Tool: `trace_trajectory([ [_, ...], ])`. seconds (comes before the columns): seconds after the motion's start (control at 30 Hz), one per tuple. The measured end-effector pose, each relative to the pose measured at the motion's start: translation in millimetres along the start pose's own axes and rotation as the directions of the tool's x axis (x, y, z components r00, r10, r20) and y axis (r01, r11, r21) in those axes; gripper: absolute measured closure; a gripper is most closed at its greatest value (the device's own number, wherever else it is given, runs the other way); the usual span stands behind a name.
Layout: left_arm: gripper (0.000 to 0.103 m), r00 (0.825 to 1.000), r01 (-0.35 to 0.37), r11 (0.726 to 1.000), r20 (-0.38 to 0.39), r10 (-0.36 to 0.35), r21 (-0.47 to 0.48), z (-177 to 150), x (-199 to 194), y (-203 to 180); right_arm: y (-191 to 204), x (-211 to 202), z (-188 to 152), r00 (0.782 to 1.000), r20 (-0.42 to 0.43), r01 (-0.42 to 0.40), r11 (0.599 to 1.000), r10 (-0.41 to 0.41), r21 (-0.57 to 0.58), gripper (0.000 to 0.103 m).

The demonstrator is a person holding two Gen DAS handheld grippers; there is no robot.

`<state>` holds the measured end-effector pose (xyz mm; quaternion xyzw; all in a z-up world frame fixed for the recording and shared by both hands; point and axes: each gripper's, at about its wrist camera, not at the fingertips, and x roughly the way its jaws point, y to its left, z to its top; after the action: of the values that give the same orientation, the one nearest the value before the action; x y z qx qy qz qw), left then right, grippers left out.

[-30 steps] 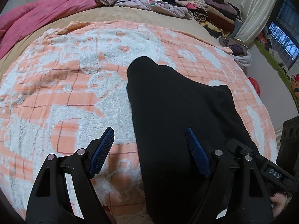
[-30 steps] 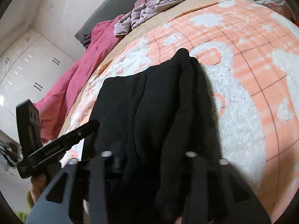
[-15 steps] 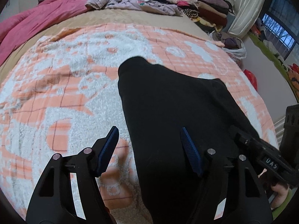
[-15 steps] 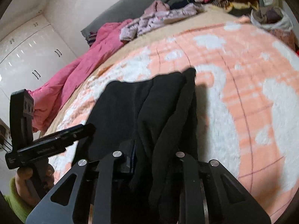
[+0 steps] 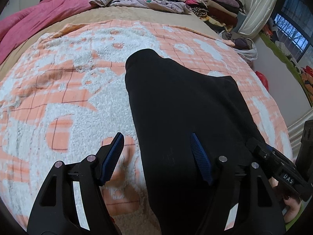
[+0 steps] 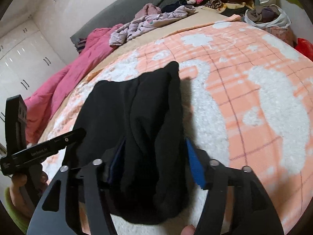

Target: Fold small clothes

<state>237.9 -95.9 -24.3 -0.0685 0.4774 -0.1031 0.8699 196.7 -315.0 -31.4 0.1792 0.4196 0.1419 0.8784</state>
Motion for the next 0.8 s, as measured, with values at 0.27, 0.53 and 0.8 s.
trace_trajectory([
  [0.27, 0.038, 0.999, 0.032, 0.999, 0.000, -0.032, -0.013, -16.4, -10.9, 1.4, -3.2, -4.1, -13.5, 0.998, -0.048, -0.044, 0.999, 0.045, 0.010, 0.040],
  [0.53, 0.050, 0.998, 0.062, 0.998, -0.007, -0.062, -0.011, -24.3, -6.3, -1.2, -13.7, 5.1, -20.0, 0.991, -0.046, -0.119, 0.990, 0.123, 0.070, 0.057],
  [0.8, 0.050, 0.999, 0.052, 0.999, 0.000, -0.052, -0.006, -25.6, -14.3, -1.3, 1.1, -9.2, -22.4, 0.999, -0.030, -0.026, 0.999, 0.027, 0.026, 0.040],
])
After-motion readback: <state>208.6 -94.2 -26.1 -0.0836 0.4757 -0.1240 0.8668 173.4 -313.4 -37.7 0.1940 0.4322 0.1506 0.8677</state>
